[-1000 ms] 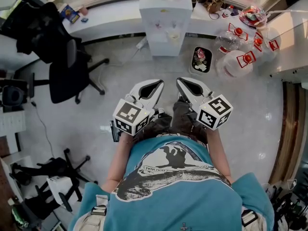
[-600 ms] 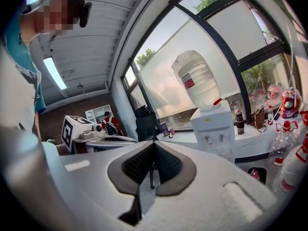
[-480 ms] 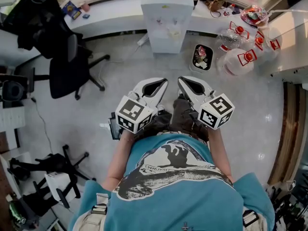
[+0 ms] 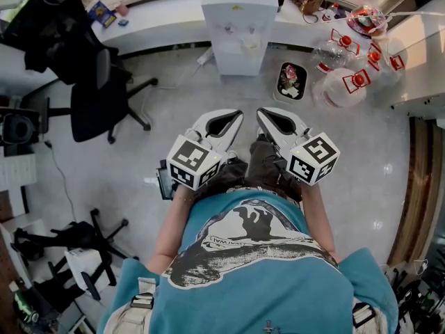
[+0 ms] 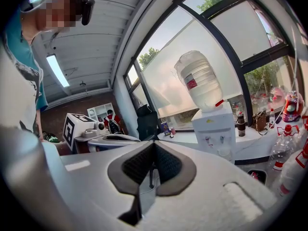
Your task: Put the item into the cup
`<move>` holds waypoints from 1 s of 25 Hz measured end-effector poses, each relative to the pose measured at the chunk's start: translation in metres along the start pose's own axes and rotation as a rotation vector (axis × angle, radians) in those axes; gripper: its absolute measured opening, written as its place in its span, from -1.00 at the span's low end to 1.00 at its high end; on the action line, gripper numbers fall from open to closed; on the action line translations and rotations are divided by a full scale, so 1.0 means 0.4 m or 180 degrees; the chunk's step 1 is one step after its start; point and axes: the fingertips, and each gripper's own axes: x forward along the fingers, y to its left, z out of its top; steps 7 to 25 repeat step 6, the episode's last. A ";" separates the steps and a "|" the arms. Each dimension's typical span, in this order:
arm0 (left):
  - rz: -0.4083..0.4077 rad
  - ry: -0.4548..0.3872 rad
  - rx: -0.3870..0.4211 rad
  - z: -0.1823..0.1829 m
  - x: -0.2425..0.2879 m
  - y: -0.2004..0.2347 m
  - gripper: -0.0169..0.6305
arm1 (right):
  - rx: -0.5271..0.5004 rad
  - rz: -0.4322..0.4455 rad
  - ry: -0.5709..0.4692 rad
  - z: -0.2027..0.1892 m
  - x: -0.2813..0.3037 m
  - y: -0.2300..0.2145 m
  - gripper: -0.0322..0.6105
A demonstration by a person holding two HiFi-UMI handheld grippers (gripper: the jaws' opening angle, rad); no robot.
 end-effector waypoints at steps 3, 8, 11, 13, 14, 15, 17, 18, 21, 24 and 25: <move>-0.0012 0.0008 0.0005 -0.002 0.003 -0.002 -0.91 | 0.0002 0.0003 0.0008 0.000 0.001 0.000 -0.90; -0.0026 0.0018 0.0016 -0.002 0.009 -0.003 -0.91 | 0.0006 -0.0001 0.0009 0.001 0.001 -0.004 -0.90; -0.0026 0.0018 0.0016 -0.002 0.009 -0.003 -0.91 | 0.0006 -0.0001 0.0009 0.001 0.001 -0.004 -0.90; -0.0026 0.0018 0.0016 -0.002 0.009 -0.003 -0.91 | 0.0006 -0.0001 0.0009 0.001 0.001 -0.004 -0.90; -0.0026 0.0018 0.0016 -0.002 0.009 -0.003 -0.91 | 0.0006 -0.0001 0.0009 0.001 0.001 -0.004 -0.90; -0.0026 0.0018 0.0016 -0.002 0.009 -0.003 -0.91 | 0.0006 -0.0001 0.0009 0.001 0.001 -0.004 -0.90; -0.0026 0.0018 0.0016 -0.002 0.009 -0.003 -0.91 | 0.0006 -0.0001 0.0009 0.001 0.001 -0.004 -0.90; -0.0026 0.0018 0.0016 -0.002 0.009 -0.003 -0.91 | 0.0006 -0.0001 0.0009 0.001 0.001 -0.004 -0.90; -0.0026 0.0018 0.0016 -0.002 0.009 -0.003 -0.91 | 0.0006 -0.0001 0.0009 0.001 0.001 -0.004 -0.90; -0.0026 0.0018 0.0016 -0.002 0.009 -0.003 -0.91 | 0.0006 -0.0001 0.0009 0.001 0.001 -0.004 -0.90; -0.0026 0.0018 0.0016 -0.002 0.009 -0.003 -0.91 | 0.0006 -0.0001 0.0009 0.001 0.001 -0.004 -0.90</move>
